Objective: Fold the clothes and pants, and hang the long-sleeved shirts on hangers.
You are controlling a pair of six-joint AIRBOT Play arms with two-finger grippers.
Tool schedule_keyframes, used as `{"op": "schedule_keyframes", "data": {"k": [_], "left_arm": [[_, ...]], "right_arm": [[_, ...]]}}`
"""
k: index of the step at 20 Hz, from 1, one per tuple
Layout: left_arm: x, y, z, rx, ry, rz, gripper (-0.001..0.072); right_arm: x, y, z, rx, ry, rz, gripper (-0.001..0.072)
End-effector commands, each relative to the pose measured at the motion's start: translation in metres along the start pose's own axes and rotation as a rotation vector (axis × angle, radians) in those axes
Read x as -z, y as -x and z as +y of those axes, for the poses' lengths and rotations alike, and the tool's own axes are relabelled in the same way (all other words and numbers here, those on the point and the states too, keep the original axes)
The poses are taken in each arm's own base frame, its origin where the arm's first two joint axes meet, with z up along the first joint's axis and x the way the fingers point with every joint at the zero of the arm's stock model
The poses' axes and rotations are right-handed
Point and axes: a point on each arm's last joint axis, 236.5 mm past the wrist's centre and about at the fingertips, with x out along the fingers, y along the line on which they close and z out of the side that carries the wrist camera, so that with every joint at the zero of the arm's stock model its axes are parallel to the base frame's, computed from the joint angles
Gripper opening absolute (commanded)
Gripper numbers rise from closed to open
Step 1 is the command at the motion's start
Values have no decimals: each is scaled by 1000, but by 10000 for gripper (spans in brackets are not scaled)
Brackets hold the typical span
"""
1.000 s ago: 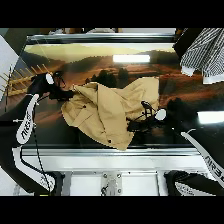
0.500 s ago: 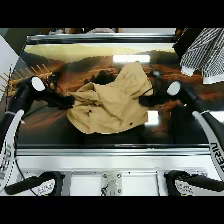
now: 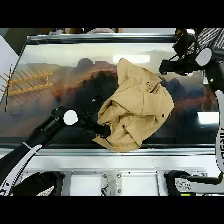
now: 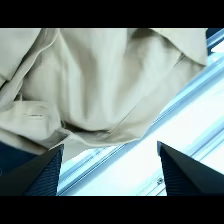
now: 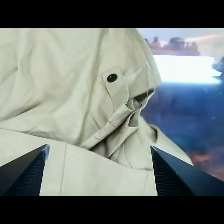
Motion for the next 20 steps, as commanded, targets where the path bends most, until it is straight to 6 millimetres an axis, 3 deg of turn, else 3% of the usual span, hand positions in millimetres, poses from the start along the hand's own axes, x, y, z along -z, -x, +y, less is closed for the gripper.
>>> {"op": "schedule_keyframes", "data": {"k": [1, 4, 6, 10, 12, 16, 20], "left_arm": [[-22, 12, -9, 15, 5, -66, 626], [-38, 30, 13, -1, 86, -129, 626], [-37, 32, 25, -11, 120, -117, 626], [-29, 28, 51, -103, 116, -79, 626], [-27, 35, 67, -179, 125, -85, 626], [-31, 56, 74, -236, 96, -141, 626], [-31, 67, 70, -232, 90, -164, 626]], "right_arm": [[15, 28, 11, -16, 75, 64, 714], [58, 46, 49, -60, 179, 163, 704], [98, 44, 74, -59, 249, 232, 696], [214, 18, 111, 11, 376, 450, 695], [261, 2, 132, 39, 469, 489, 695], [305, -18, 165, 89, 620, 494, 694], [332, -43, 163, 177, 688, 542, 694]]}}
